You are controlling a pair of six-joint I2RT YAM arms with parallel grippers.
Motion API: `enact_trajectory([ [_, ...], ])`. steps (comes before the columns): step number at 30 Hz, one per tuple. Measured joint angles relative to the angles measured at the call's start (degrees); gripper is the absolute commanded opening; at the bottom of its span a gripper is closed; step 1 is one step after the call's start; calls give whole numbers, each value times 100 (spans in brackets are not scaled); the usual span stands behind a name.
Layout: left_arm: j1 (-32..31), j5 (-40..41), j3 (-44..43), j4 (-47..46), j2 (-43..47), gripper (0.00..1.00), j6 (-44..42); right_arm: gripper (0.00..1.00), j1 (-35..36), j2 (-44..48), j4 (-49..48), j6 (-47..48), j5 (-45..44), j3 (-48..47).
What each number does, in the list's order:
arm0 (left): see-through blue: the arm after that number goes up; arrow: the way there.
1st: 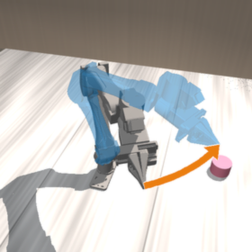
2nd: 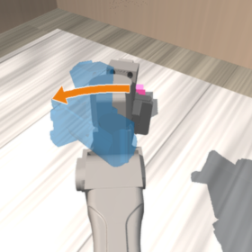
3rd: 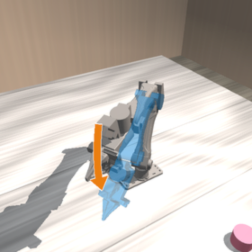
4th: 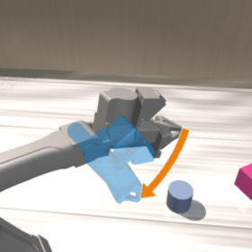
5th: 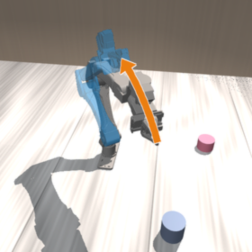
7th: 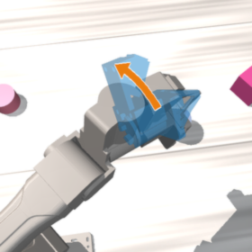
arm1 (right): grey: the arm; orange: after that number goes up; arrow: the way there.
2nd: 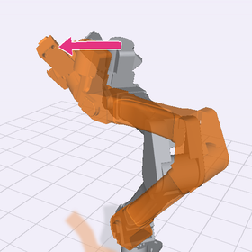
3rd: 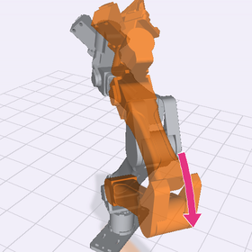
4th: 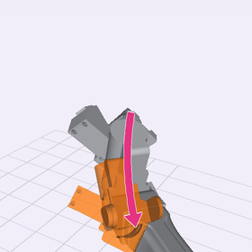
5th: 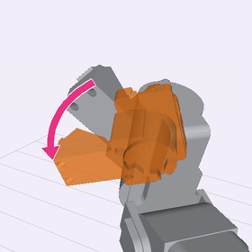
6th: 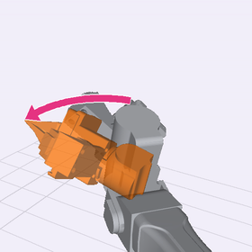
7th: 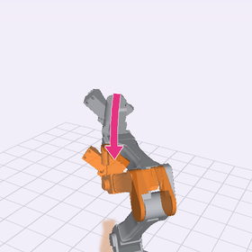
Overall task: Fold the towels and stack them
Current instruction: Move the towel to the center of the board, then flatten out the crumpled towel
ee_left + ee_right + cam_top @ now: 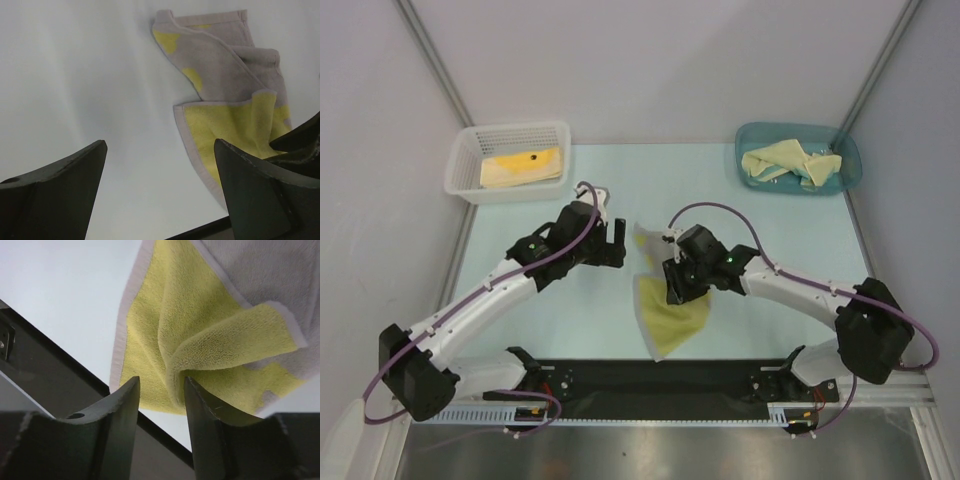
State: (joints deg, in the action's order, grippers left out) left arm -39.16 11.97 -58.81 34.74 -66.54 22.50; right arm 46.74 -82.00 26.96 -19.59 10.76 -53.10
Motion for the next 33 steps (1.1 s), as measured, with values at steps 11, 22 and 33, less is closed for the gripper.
enact_trajectory([
  [11, 820, -1036, -142, -977, -1073, 92, 2, 46, -1497, 800, -358, 9, 166, -85],
  [22, 1003, -2072, -1539, -1316, -3241, 88, 205, 47, -2581, -1139, -822, 177, 481, -1064],
  [33, 962, -1923, -2090, -955, -4365, 23, 114, 46, -2660, -2111, -1021, 164, 584, -1351],
])
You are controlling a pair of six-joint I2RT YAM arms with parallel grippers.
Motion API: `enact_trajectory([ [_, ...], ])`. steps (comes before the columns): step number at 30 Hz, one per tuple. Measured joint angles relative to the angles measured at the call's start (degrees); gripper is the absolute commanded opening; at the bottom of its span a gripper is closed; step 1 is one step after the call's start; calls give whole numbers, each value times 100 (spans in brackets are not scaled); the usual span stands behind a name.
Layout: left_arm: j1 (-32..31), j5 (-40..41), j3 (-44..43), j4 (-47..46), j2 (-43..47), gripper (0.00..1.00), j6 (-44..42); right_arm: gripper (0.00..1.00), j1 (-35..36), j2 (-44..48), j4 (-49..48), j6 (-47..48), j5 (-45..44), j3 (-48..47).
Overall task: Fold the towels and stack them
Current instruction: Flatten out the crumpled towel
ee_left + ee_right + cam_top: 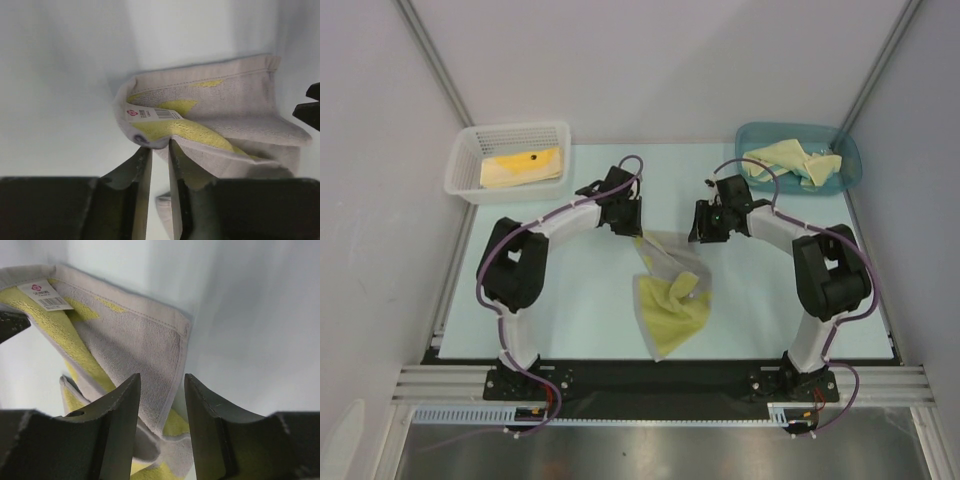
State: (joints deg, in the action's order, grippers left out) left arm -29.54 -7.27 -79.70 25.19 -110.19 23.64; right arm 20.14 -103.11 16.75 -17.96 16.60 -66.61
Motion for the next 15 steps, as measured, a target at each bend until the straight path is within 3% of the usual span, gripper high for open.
enact_trajectory([
  [1, 13, 70, -79, 96, -48, 14, -50, 46, 0, -44, -2, 0, 0, -35],
  [4, 81, 160, -315, 236, -125, 4, -256, 47, -15, -192, -153, 2, 20, -118],
  [15, 411, 186, -688, 273, -186, 0, -1128, 47, -35, -1040, -422, 153, 87, -785],
])
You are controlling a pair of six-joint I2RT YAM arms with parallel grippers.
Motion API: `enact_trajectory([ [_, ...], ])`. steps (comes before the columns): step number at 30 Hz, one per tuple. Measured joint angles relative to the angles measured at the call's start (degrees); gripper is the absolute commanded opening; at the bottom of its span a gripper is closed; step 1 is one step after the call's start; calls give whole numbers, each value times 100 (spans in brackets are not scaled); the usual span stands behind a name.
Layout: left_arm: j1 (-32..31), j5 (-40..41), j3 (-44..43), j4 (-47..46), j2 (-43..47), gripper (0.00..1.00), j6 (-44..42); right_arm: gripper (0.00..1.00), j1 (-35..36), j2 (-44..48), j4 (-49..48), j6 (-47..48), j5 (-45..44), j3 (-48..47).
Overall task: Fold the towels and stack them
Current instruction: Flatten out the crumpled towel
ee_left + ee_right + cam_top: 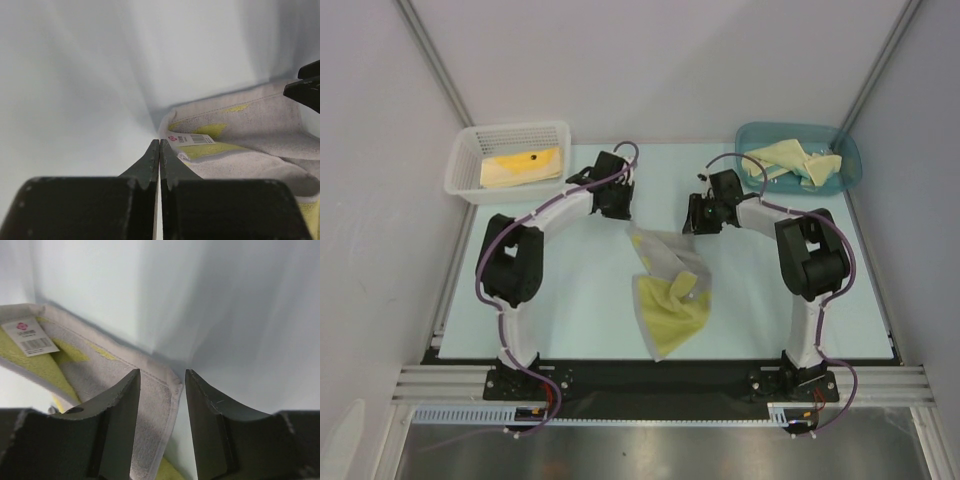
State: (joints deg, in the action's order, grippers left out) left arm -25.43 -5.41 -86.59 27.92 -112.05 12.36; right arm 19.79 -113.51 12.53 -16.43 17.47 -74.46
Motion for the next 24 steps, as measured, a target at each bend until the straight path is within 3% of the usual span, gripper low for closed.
enact_trajectory([
  [3, 2, 28, -68, 17, -114, 16, -98, 47, 2, -109, 15, 55, -57, -26],
  [6, 2, 20, -66, 46, -131, 60, -66, 45, 0, -109, 4, 105, -138, -26],
  [10, 2, 7, -66, -39, -131, 75, 133, 45, 0, -98, 42, 127, -286, -26],
  [14, 0, 9, -74, -33, -129, 78, 319, 46, -13, 11, 260, 190, -492, -26],
  [19, 0, 2, -203, 7, -131, 74, 479, 47, -46, 201, 483, 221, -603, -59],
  [24, 0, -140, -205, 4, -195, 56, 595, 47, -57, 208, 501, 256, -553, -87],
])
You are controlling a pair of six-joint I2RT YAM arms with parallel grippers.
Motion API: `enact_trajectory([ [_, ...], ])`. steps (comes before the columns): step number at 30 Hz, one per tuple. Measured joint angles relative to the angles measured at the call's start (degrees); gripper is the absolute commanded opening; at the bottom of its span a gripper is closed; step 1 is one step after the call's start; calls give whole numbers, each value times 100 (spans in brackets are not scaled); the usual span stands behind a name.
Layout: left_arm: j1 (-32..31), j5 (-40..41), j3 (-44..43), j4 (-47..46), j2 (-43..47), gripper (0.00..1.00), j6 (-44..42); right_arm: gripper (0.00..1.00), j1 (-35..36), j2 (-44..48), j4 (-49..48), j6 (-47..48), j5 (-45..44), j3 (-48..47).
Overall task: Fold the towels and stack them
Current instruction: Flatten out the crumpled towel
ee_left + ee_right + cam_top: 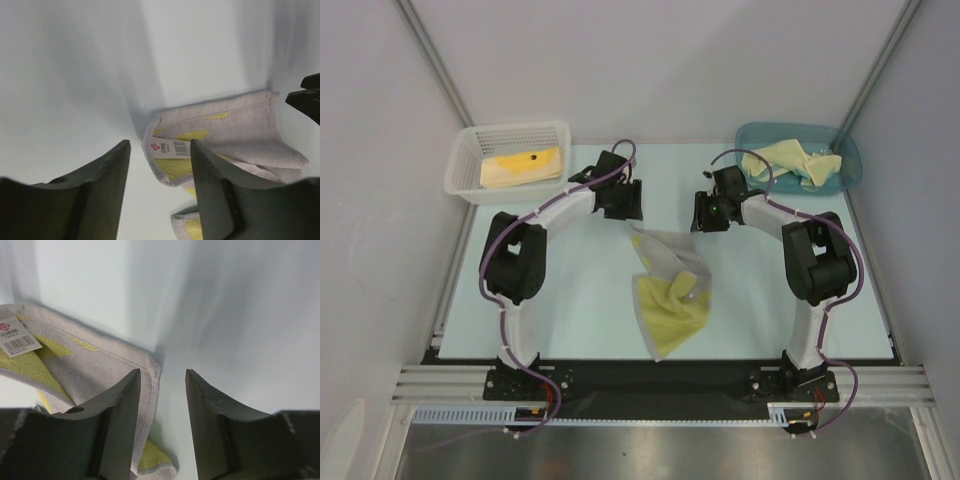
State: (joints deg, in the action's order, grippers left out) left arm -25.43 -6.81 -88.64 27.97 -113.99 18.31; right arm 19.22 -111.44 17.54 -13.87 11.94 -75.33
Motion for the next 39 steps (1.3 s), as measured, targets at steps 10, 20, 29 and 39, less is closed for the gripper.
enact_trajectory([
  [10, -15, -240, 168, 4, -122, 34, 127, 46, 212, -188, -70, 44, 138, 35],
  [20, -17, -199, 101, 151, -264, 0, 55, 1, 302, -247, -188, 146, 111, 66],
  [29, -22, -173, -1276, 831, -146, 0, -466, 0, 81, 560, 247, 282, -369, -42],
  [39, -94, -828, -647, 522, 2800, 0, -885, 0, 363, 4404, -271, 695, -868, -101],
])
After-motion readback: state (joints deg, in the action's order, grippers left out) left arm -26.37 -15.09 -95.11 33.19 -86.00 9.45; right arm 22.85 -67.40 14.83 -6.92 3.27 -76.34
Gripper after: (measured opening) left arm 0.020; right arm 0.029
